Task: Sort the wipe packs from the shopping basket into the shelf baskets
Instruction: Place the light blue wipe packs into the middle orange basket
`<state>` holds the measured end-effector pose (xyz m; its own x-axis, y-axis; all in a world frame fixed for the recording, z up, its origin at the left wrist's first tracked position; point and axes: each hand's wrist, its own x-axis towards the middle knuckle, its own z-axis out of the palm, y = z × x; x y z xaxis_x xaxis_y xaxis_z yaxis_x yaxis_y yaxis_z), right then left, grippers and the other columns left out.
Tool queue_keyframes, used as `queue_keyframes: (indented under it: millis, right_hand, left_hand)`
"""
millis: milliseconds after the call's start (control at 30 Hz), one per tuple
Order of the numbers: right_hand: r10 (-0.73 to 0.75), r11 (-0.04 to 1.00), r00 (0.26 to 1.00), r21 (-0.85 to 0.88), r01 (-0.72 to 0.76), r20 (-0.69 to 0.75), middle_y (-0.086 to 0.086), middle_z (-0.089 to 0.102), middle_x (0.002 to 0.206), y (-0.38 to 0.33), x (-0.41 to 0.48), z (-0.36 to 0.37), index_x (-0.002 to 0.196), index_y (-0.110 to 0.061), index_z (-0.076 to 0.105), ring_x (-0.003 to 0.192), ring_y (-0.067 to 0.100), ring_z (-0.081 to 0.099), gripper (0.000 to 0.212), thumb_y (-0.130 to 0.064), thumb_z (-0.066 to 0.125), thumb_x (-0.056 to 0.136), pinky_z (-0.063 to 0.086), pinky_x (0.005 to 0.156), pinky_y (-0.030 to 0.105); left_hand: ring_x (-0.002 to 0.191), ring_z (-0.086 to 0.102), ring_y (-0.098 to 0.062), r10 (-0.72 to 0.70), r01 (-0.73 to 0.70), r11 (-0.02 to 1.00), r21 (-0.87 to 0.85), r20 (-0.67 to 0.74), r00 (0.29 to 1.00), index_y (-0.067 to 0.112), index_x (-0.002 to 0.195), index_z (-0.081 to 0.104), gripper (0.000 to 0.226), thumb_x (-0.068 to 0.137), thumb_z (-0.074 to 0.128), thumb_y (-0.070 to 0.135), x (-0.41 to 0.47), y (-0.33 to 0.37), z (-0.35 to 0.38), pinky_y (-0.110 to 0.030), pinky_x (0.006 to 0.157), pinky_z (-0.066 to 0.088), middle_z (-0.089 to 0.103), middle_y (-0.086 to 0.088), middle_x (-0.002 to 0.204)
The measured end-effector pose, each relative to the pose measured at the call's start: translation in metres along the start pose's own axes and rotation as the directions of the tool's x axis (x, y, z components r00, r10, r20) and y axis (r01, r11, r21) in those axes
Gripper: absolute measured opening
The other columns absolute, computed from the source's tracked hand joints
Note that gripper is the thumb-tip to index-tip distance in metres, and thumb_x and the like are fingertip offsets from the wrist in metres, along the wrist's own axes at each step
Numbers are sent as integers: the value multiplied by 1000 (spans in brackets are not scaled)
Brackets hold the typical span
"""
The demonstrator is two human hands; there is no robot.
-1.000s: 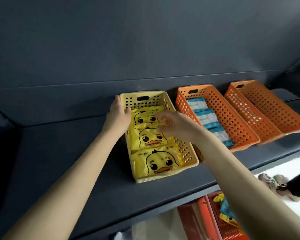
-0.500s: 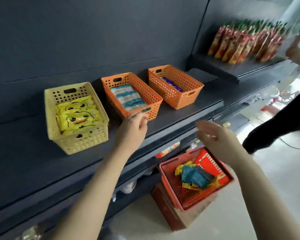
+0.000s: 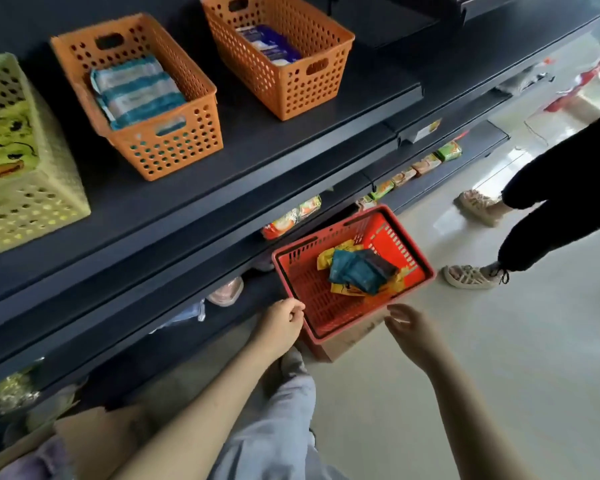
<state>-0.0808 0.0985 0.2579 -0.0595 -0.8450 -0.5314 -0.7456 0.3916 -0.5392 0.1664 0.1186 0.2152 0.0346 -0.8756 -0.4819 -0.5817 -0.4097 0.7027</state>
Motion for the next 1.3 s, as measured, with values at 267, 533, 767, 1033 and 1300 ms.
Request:
queue_keyframes:
  millis: [267,533,767,1033,1300]
  right_hand:
    - [96,988,991,-128,-84,93,17,69,110,41,177,-18,113,-5,65,104,32,63,24,-14,59,92,45,80,30]
    - [1,930,983,-361,66,182,21,65,115,87,365,5,118,-8,62,107,35,60,32,-29,50,98,43,78,34]
    - [55,932,934,-353,78,353,9,59,129,151,426,51,140,-26,42,115,29,57,65,-34,71,83,42,82,28]
    - [80,947,956,-322,16,283,4,54,135,157,439,62,142,-24,41,118,26,55,77,-37,79,76,41,80,27]
    - [67,991,944,-132,-25,324,-4,63,124,165,439,56,138,-32,44,106,22,63,69,-34,77,77,57,83,41]
  left_hand:
    - [80,49,-12,-273,296,930,-220,126,954,19,79,57,25,96,46,5,128,-2,75,-22,67,35,52,0,81]
    - [115,58,-34,-484,484,770,-415,114,868,-1,123,56,28,98,48,10,270,-26,215,-28,87,47,61,-19,125]
    - [96,51,-12,-600,575,539,-615,199,775,13,134,45,43,96,56,31,334,-26,294,-22,74,38,53,1,121]
    - [84,65,-24,-645,510,403,-760,159,747,14,106,59,34,84,71,37,340,-33,306,-36,73,52,71,-11,102]
    - [71,56,-16,-638,541,378,-751,212,740,16,109,64,26,93,60,35,342,-22,303,-31,68,47,70,-5,98]
